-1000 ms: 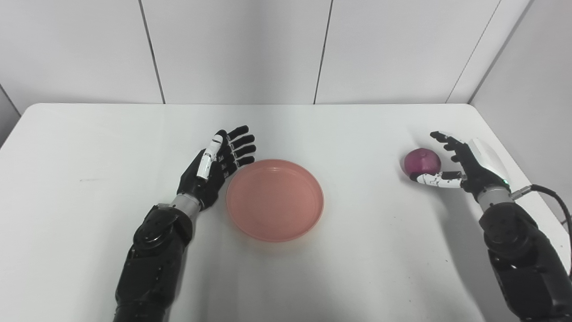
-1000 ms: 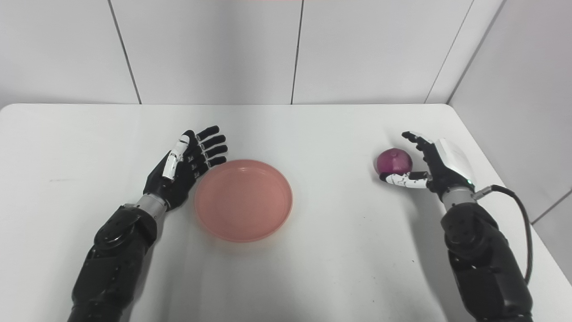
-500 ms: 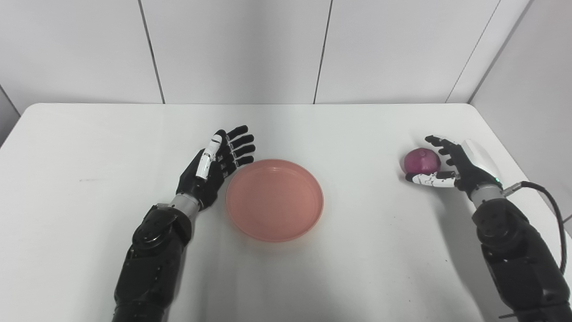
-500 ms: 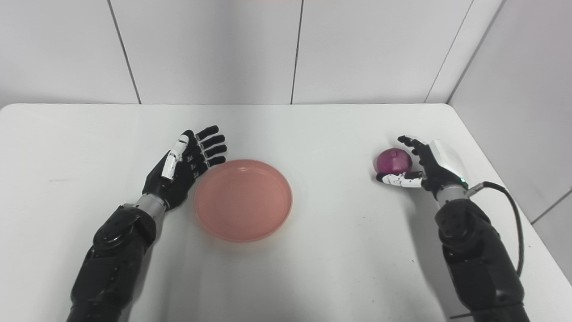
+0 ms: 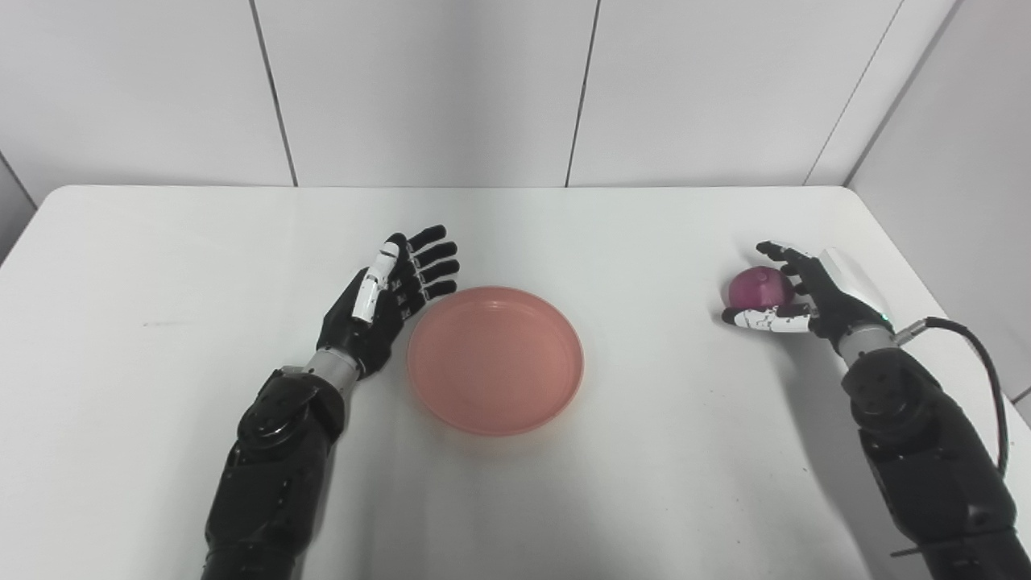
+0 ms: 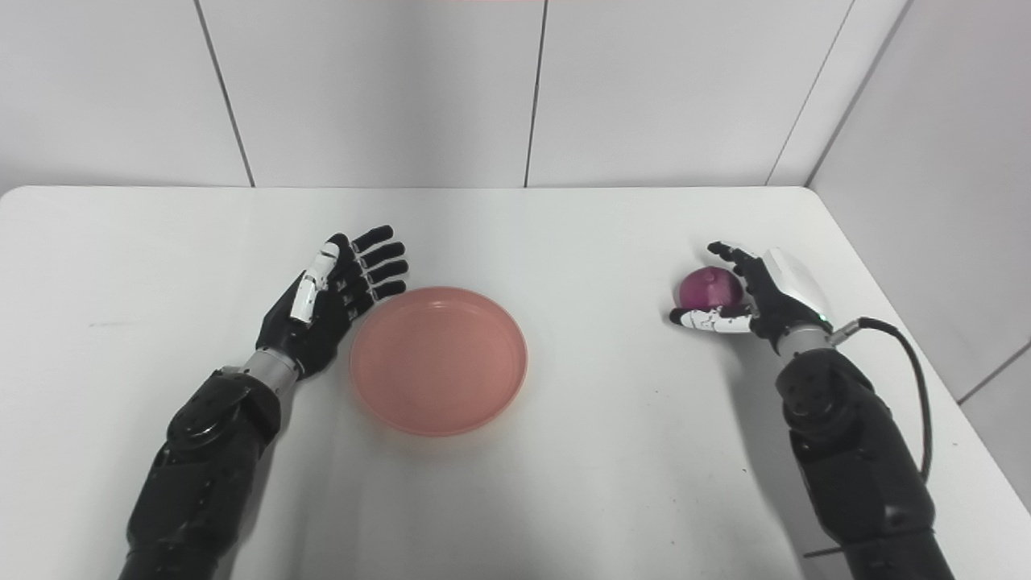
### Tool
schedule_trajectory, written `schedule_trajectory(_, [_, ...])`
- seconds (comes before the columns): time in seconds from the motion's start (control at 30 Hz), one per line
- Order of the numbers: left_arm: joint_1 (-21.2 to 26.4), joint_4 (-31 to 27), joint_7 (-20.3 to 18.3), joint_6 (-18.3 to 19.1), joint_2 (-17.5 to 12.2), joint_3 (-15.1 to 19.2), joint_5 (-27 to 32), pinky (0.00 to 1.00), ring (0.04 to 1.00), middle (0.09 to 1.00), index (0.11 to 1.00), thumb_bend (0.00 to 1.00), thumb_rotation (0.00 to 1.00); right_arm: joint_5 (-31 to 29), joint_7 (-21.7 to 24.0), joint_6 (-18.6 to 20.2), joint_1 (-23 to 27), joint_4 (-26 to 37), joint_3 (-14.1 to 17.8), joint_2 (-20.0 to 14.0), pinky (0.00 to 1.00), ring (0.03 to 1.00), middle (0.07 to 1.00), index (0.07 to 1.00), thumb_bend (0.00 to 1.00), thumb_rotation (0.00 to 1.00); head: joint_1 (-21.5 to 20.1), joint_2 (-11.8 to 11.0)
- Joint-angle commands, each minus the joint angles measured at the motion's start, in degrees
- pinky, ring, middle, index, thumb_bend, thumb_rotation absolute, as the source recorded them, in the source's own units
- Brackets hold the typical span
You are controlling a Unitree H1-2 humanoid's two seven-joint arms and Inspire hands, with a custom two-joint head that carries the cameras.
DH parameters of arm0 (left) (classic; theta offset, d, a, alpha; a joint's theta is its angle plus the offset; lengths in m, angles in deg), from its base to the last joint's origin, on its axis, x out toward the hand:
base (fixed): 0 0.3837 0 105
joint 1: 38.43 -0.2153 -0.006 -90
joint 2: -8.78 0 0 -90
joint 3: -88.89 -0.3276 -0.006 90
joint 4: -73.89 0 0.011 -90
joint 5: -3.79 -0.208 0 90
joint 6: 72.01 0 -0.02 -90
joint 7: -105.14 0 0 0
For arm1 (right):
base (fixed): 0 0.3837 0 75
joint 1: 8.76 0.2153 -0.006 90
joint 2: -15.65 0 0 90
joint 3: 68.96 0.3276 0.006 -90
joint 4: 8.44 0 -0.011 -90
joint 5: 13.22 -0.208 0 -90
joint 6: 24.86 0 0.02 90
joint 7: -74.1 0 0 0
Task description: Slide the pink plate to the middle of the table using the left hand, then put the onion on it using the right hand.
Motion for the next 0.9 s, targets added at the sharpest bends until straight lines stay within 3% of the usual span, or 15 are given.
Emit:
schedule_trajectory(0.0, [0.7,0.1,-0.2,-0.2,-0.2,-0.2,0.1,0.80,0.823,0.825,0.800,0.37,1.00,0.2,-0.6,0.5,2.8,0.6,0.3,-2.0,0.76,0.848,0.879,0.876,0.98,0.37,0.1,0.0])
schedule_trajectory(0.67, [0.8,-0.3,0.0,0.4,-0.2,-0.3,-0.3,0.79,0.822,0.825,0.799,0.37,1.00,-0.7,-1.7,-0.6,3.4,-2.4,0.4,-2.4,0.75,0.840,0.871,0.865,0.99,0.38,0.0,0.2])
schedule_trajectory(0.87, [0.6,-0.6,-0.2,0.5,-0.2,-0.4,-0.2,0.79,0.824,0.826,0.801,0.37,1.00,-0.6,-1.0,1.3,3.3,-1.2,0.2,-2.6,0.75,0.832,0.861,0.861,0.98,0.38,-0.1,0.3])
